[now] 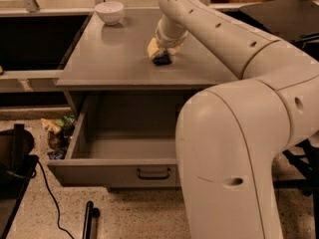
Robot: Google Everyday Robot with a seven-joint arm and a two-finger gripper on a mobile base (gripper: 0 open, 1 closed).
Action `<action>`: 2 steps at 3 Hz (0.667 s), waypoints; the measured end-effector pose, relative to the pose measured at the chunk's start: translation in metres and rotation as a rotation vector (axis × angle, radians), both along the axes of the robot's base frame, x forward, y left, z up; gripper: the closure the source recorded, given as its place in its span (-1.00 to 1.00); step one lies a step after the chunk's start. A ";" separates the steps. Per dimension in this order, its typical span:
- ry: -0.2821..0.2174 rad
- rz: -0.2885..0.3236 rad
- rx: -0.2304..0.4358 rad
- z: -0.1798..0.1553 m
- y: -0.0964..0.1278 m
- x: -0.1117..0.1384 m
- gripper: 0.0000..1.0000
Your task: Place rxbar blueberry into top drawer
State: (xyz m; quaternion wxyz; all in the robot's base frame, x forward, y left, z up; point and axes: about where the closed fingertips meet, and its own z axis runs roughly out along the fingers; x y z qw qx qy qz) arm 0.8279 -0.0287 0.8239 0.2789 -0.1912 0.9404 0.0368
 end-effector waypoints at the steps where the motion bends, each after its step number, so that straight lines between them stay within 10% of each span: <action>1: 0.000 0.000 0.000 0.005 0.000 0.000 0.78; 2: -0.036 0.007 0.037 0.024 -0.001 -0.006 1.00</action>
Offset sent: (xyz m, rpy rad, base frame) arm -0.0153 -0.0043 0.0576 0.0879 -0.0986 0.0131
